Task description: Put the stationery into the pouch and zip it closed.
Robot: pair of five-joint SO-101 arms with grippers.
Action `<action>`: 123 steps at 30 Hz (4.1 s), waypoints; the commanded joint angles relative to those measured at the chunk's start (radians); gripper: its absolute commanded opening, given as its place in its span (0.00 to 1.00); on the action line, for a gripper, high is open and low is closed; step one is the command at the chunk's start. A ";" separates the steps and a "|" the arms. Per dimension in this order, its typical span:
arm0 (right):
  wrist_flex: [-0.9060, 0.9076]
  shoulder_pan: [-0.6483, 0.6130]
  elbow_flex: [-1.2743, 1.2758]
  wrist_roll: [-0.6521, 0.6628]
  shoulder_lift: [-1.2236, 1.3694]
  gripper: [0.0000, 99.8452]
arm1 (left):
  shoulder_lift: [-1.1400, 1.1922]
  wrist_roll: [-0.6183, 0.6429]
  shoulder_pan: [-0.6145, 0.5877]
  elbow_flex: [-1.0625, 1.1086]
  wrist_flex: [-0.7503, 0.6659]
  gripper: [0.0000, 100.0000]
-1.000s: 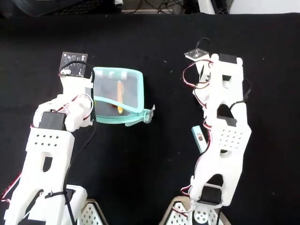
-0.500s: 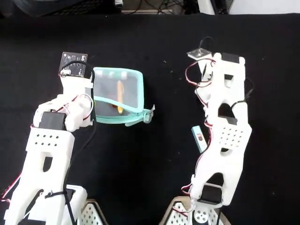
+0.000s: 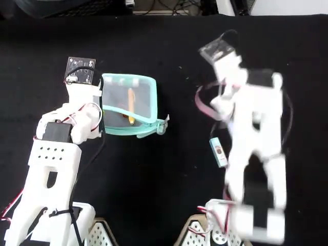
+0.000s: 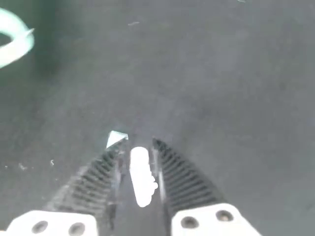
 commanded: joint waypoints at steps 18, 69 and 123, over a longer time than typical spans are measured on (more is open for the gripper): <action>0.080 -0.275 0.059 -0.258 -0.947 0.01 | 0.014 -0.002 -0.010 0.012 -0.003 0.03; -0.700 -0.848 0.593 -0.443 -1.199 0.01 | 0.014 -0.002 -0.008 0.018 -0.017 0.03; -0.479 -0.816 0.633 -0.319 -1.205 0.01 | 0.014 -0.002 -0.007 0.016 -0.017 0.03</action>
